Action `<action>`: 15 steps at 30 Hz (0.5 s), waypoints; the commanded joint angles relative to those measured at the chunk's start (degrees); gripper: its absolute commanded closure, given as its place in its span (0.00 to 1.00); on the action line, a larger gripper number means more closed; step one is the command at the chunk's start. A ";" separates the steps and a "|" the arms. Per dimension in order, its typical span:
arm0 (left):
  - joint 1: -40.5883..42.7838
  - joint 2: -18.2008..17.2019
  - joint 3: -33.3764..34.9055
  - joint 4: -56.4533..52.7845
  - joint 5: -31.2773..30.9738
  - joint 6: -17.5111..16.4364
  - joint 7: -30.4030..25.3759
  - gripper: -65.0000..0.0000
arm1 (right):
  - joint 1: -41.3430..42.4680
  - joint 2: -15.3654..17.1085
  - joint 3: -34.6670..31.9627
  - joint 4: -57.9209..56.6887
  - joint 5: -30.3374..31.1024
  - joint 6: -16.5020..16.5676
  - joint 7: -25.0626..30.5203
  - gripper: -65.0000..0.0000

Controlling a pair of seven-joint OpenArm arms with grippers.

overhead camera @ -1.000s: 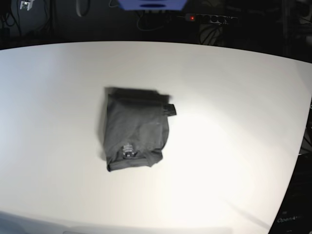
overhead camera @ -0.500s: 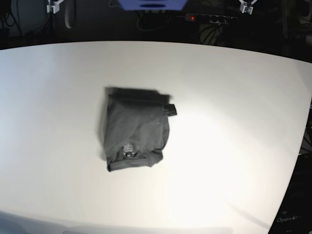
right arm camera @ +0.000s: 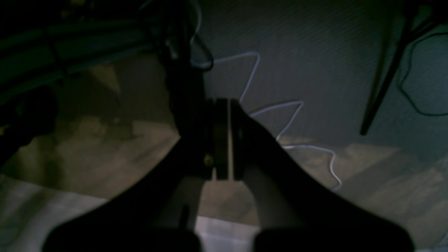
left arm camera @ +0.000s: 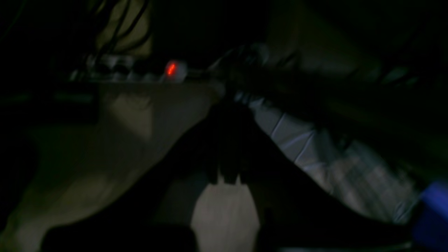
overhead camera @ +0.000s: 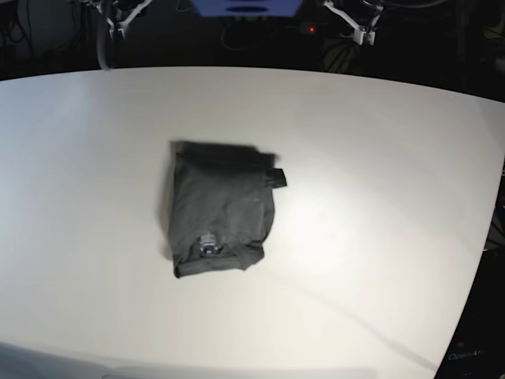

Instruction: Fold the T-shirt properly

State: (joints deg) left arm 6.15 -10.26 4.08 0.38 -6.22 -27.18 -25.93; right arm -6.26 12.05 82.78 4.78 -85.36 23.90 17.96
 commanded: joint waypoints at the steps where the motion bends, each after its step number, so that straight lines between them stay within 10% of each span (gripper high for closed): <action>1: 0.75 -0.86 -0.08 -0.38 -0.24 0.23 0.13 0.97 | 0.42 0.83 2.22 0.28 0.36 -0.03 2.31 1.00; 8: -0.57 -0.42 -0.16 -0.38 -0.33 0.32 0.13 0.97 | -3.28 -0.58 2.22 0.72 10.33 -0.12 18.22 1.00; 15: -1.36 1.08 -0.08 -0.38 -0.07 0.32 0.22 0.97 | -2.66 -0.58 2.22 0.72 10.33 -0.12 7.32 1.00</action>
State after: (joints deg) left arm 4.49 -8.97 3.95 0.08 -6.57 -26.41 -25.02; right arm -8.16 10.72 82.78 5.23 -75.44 23.55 24.01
